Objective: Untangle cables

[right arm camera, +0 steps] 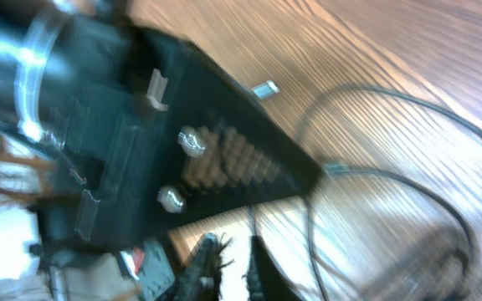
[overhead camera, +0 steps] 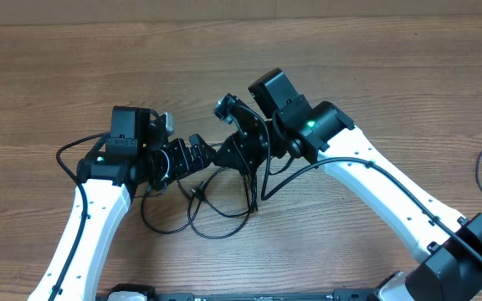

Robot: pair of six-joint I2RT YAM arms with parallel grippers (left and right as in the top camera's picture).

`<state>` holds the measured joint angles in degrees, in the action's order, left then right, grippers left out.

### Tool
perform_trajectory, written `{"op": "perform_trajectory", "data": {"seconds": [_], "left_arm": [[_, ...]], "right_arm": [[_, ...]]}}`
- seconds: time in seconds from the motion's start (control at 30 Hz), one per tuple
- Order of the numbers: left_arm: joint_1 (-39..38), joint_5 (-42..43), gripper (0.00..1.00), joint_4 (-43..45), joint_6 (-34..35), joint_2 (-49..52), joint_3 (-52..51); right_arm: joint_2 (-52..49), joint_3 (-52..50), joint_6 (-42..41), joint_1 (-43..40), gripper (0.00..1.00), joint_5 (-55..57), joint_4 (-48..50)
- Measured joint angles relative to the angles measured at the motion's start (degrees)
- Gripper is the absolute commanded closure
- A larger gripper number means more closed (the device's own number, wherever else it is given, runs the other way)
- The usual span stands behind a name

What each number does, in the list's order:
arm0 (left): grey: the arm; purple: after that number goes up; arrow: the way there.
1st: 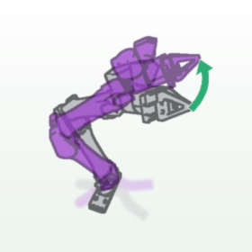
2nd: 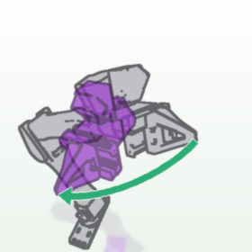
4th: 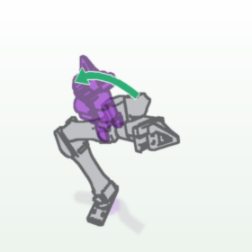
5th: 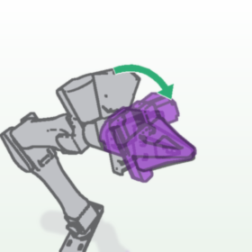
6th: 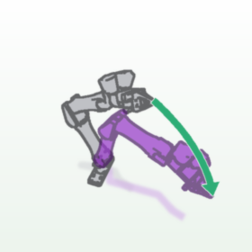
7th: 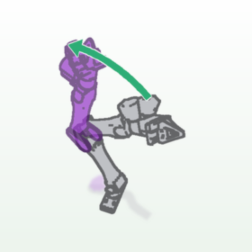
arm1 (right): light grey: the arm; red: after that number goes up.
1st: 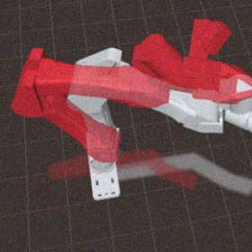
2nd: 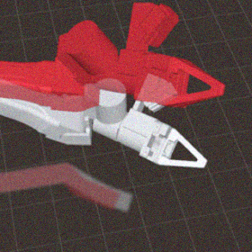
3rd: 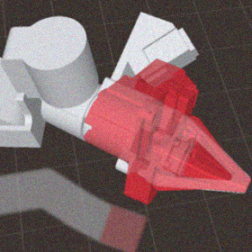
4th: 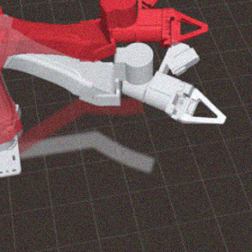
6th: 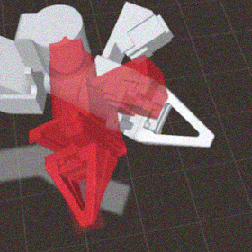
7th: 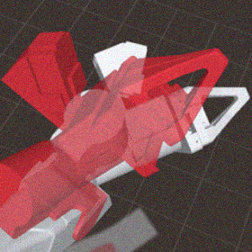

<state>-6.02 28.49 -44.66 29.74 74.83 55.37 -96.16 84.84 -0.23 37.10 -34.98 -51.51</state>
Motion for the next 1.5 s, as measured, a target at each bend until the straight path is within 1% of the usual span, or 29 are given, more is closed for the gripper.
{"op": "perform_trajectory", "data": {"seconds": [0.07, 0.1, 0.13, 0.17, 0.2, 0.27, 0.3, 0.4, 0.43, 0.47, 0.5, 0.7, 0.8, 1.03, 1.33, 1.5], "left_arm": [[0.0, -0.7, 0.01, 0.0, 0.0, 0.2, 0.0], [0.0, -1.0, 0.00, -0.1, 0.0, 0.5, 0.0], [0.0, -1.2, 0.00, -0.1, 0.0, 0.8, 0.0], [0.0, -1.5, 0.00, 0.1, 0.1, 1.1, 0.0], [0.0, -2.1, 0.01, 0.1, 0.2, 1.8, 0.0], [0.0, -2.5, 0.00, 0.2, 0.5, 2.9, 0.0], [0.0, -2.6, 0.00, 0.2, 0.8, 3.5, 0.0], [0.0, -2.8, 0.01, 0.3, 2.1, 5.5, 0.0], [0.0, -2.8, 0.00, 0.3, 2.3, 6.3, 0.0], [0.0, -2.8, 0.00, 0.3, 2.6, 7.0, 0.0], [0.0, -2.8, 0.00, 0.3, 3.0, 8.2, 0.0], [0.0, -2.8, 0.00, 0.1, 3.4, 10.5, 0.0], [0.0, -2.8, 0.00, 0.1, 4.2, 11.3, 0.0], [0.0, -2.8, 0.00, 0.1, 4.7, 11.6, 0.0], [0.0, -2.8, 0.00, 0.0, 4.7, 11.6, 0.0], [0.0, -2.8, 0.00, -0.1, 4.7, 11.6, 0.0]], "right_arm": [[0.0, 0.1, -0.8, 0.0, 0.75, 6.4, -5.0], [0.0, 0.1, -1.1, 0.0, 0.74, 7.2, -5.4], [0.0, 0.1, -1.9, 0.0, 0.73, 10.3, -7.6], [0.0, 0.1, -2.8, 0.0, 0.64, 12.8, -9.2], [0.0, 0.1, -4.3, -0.1, 0.60, 16.3, -11.2], [0.0, -0.3, -5.3, -0.3, 0.55, 19.1, -12.1], [0.0, -0.9, -5.8, -0.3, 0.54, 20.0, -11.9], [0.0, -3.6, -6.6, -0.3, 0.57, 21.6, -9.1], [0.0, -4.5, -6.7, -0.3, 0.59, 22.0, -7.7], [0.0, -5.4, -6.8, -0.3, 0.65, 22.3, -6.3], [0.0, -7.0, -6.9, -0.3, 0.68, 22.6, -3.9], [-1.4, -8.4, -7.2, -0.2, 0.75, 23.3, 1.9], [-3.3, -8.4, -7.2, 0.0, 0.75, 23.4, 3.8], [-8.3, -8.5, -7.2, 1.5, 0.76, 23.2, 4.4], [-8.5, -8.5, -7.3, 1.7, 0.80, 21.2, 5.5], [-8.5, -8.5, -7.4, 1.7, 0.80, 18.8, 3.8]]}}
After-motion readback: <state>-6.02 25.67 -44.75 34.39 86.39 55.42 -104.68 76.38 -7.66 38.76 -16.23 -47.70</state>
